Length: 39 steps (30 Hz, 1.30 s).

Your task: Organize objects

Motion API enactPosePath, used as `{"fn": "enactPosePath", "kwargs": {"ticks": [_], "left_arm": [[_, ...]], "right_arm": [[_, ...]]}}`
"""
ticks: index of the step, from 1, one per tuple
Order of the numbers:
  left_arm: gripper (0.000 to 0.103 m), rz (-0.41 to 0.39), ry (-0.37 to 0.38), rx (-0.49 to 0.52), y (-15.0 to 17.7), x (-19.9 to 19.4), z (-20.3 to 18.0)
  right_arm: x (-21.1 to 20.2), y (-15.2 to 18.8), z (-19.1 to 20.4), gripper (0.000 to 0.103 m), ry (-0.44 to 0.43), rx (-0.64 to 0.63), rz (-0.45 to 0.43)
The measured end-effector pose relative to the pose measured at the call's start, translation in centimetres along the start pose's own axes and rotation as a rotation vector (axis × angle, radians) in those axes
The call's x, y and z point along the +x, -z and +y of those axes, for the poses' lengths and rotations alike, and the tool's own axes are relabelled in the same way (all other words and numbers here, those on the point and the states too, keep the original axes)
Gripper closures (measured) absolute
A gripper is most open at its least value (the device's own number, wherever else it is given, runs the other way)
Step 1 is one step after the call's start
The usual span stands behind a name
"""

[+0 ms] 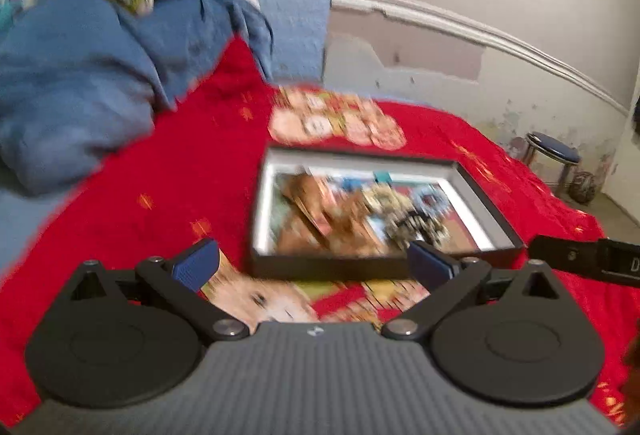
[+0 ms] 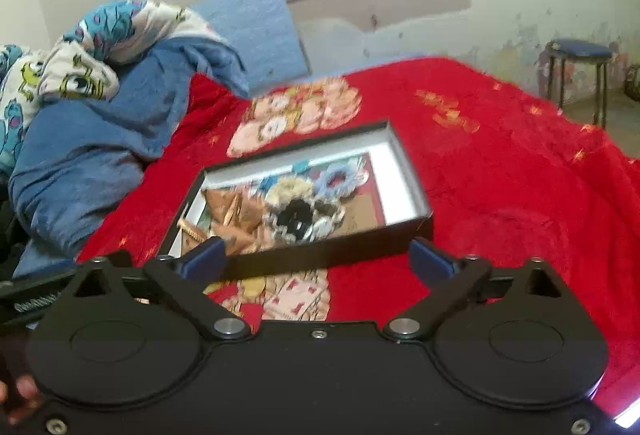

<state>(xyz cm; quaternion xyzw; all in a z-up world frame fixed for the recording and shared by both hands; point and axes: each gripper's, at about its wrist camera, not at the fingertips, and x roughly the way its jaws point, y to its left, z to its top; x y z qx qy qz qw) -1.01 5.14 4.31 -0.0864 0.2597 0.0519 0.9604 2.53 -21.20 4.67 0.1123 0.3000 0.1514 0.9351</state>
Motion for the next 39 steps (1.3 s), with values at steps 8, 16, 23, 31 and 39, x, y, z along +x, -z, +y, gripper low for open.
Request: {"fn": "enactPosePath", "kwargs": {"ticks": [8,16,23,31,39], "left_arm": [[0.0,0.09,-0.041,0.069,2.2,2.6,-2.4],[0.0,0.115,-0.066,0.088,2.6,2.5,-2.4],[0.0,0.153,-0.076,0.076,2.3,2.6,-2.2],[0.0,0.176,-0.099,0.09,2.6,3.4,-2.3],[0.0,0.188,-0.092,0.088,2.8,3.7,-2.1]], "right_arm": [[2.4,1.9,-1.0,0.0,0.025,0.039,0.056],[3.4,3.3,-3.3,0.0,0.049,0.2,0.078],[3.3,3.1,-2.4,0.0,0.075,0.119,0.061],[5.2,3.9,-2.0,0.0,0.201,-0.004,0.149],[6.0,4.4,-1.3,0.0,0.214,-0.083,0.156]]}}
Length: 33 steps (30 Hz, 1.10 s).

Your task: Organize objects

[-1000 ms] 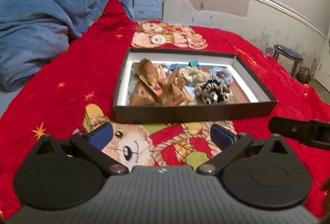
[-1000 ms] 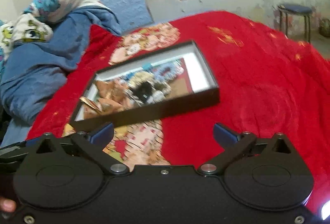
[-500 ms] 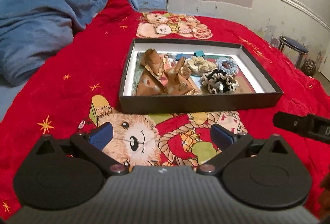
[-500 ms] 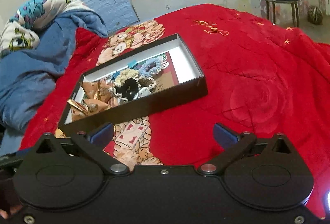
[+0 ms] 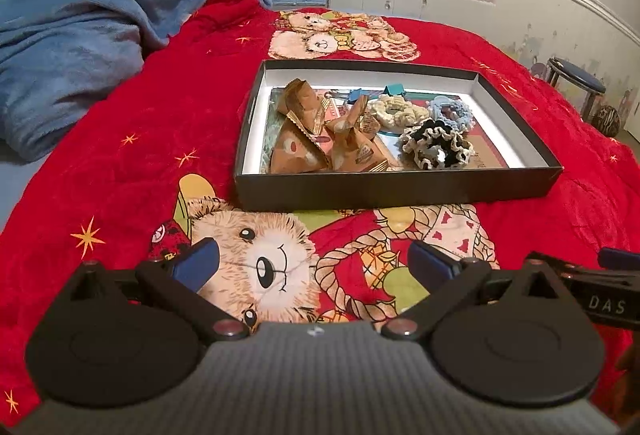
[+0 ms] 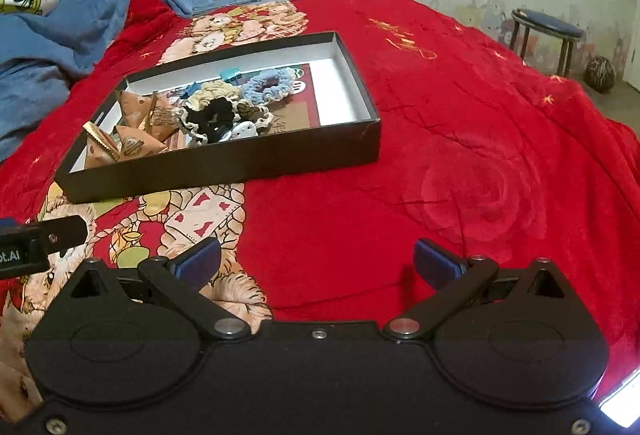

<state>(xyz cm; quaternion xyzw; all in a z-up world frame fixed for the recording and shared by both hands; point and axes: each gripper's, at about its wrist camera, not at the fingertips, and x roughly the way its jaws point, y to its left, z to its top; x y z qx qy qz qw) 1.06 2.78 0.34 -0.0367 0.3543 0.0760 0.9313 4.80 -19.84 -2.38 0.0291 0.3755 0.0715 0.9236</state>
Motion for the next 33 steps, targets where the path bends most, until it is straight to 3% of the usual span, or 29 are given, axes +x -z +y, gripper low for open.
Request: {"fn": "enactPosePath", "kwargs": {"ticks": [33], "left_arm": [[0.0,-0.003,0.058,0.052,0.5,-0.1,-1.0]], "right_arm": [[-0.5,-0.4,-0.2,0.0,-0.011,-0.019,-0.038]]}}
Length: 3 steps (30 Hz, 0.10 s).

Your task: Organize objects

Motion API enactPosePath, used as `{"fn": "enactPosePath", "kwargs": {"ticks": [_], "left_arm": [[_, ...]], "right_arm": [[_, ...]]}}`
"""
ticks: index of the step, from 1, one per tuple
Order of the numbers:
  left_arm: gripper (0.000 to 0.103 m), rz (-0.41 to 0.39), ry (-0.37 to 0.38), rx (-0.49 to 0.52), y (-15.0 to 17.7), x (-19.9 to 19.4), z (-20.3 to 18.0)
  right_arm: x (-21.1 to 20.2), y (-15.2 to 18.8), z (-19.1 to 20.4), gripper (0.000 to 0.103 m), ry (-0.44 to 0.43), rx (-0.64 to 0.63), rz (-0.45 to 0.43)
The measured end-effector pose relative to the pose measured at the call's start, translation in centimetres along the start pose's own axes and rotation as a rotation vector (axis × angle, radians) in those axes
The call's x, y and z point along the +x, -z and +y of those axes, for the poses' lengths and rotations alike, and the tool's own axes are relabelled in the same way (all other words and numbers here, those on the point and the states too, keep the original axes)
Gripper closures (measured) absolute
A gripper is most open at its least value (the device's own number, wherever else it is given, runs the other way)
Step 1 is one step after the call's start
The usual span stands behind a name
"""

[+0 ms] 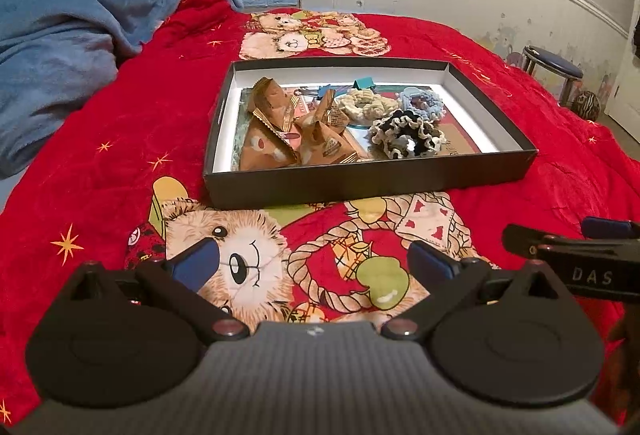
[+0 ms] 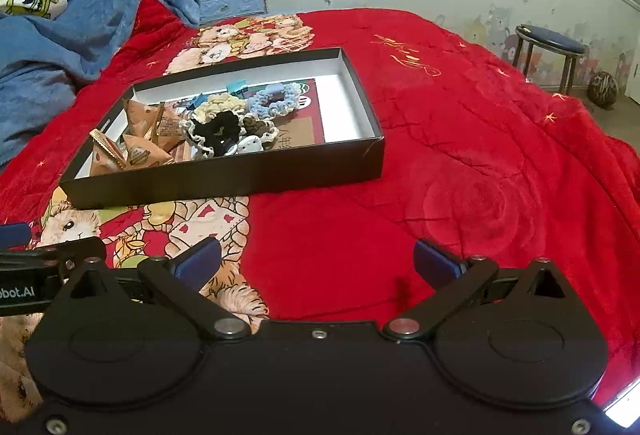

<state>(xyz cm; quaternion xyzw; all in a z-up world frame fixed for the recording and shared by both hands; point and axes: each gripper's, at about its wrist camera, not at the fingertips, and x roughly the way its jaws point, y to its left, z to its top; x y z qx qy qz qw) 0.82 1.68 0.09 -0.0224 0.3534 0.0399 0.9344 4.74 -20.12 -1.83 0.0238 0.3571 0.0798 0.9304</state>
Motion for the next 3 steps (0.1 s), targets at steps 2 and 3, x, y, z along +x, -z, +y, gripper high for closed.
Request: {"fn": "enactPosePath", "kwargs": {"ticks": [2,3], "left_arm": [[0.0,-0.002,0.015,0.004,0.08,-0.07,0.09],[0.0,-0.001,0.019,0.004,0.1,-0.07,0.13]], "right_arm": [[0.13,0.1,0.0,0.0,-0.013,-0.003,-0.001],[0.25,0.2,0.06,0.0,-0.018,-0.011,-0.002]]}}
